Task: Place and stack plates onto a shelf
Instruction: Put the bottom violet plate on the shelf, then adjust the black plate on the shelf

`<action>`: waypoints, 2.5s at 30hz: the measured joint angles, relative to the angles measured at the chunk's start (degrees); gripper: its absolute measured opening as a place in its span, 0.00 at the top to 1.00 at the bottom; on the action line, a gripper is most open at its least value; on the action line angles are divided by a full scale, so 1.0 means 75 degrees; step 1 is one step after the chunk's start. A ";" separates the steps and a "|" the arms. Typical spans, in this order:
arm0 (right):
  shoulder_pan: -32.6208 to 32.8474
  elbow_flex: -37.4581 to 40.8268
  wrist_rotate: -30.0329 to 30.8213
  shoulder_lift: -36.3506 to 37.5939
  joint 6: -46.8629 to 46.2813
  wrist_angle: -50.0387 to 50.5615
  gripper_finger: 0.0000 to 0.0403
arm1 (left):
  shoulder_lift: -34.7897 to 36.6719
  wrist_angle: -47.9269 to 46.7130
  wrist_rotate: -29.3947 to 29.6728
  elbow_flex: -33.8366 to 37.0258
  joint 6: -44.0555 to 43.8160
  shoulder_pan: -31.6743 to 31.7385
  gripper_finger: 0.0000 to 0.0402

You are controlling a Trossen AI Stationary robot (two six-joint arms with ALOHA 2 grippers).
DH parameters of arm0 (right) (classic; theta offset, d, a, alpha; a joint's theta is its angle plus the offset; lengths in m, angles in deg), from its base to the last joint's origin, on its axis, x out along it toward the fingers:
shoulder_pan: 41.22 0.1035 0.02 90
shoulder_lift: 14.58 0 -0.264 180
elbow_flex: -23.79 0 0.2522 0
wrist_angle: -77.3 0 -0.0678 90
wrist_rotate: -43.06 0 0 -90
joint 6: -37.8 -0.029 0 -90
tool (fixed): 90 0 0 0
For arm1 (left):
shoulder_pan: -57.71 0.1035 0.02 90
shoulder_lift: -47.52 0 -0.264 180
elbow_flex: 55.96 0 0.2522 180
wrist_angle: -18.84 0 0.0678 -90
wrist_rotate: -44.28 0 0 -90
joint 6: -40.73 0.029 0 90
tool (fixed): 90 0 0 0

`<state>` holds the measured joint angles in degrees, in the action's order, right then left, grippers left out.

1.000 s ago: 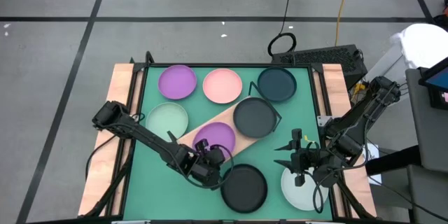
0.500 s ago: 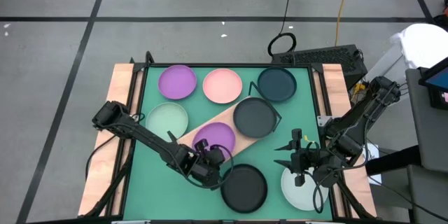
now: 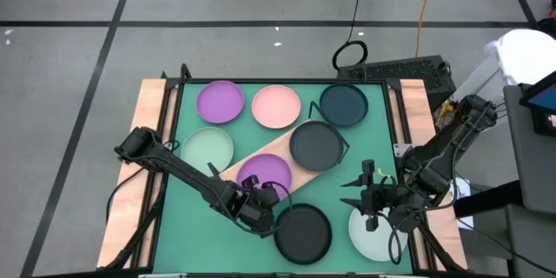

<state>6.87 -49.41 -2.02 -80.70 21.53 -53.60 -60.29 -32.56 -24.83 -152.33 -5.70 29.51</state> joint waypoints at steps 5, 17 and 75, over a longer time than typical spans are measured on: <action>0.0001 0.0000 0.0000 0.0001 0.0002 0.0003 0.59 | 0.0000 -0.0296 -0.0012 0.0000 -0.0304 0.0016 0.93; 0.0000 0.0000 0.0000 0.0003 0.0000 0.0003 0.59 | 0.0000 -0.0351 -0.0117 0.0000 -0.0276 0.0025 0.73; -0.2196 0.2106 -0.1867 0.0657 -0.4060 0.2647 1.00 | 0.2649 0.4387 0.2372 0.2044 0.5572 -0.0527 0.69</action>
<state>-9.60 -33.61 -16.02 -75.78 -8.92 -33.76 -40.42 0.34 -7.04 -137.00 36.08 25.56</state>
